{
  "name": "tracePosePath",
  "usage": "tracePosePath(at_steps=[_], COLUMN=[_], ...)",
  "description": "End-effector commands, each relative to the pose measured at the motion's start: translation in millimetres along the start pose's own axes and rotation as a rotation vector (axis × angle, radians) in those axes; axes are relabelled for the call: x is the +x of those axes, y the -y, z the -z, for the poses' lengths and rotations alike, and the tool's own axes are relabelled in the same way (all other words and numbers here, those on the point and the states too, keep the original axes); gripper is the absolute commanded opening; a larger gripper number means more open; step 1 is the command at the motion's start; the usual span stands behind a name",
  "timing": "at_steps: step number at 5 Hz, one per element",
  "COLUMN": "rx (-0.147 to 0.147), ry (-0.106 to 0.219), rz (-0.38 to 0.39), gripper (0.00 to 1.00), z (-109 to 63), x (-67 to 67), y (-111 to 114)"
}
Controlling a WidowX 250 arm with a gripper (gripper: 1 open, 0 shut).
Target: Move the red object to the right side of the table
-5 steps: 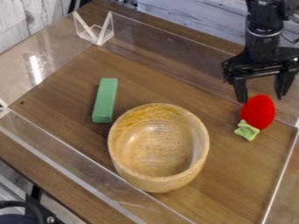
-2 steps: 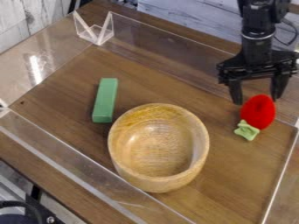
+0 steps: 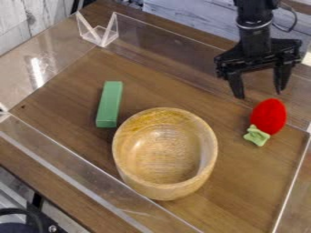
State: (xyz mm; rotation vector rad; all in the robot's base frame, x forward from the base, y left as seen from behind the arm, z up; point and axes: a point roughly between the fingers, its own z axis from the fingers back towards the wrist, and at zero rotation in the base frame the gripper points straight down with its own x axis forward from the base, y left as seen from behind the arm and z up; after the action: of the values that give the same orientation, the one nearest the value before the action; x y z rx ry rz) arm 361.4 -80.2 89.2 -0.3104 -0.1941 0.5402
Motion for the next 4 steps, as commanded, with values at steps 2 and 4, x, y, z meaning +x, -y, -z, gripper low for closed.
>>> tracePosePath(at_steps=[2, 4], rx=[-0.047, -0.041], ry=[0.047, 0.072], rz=[0.043, 0.011], gripper=[1.0, 1.0], z=[-16.1, -28.7], x=[5.5, 2.5], y=[5.9, 5.7])
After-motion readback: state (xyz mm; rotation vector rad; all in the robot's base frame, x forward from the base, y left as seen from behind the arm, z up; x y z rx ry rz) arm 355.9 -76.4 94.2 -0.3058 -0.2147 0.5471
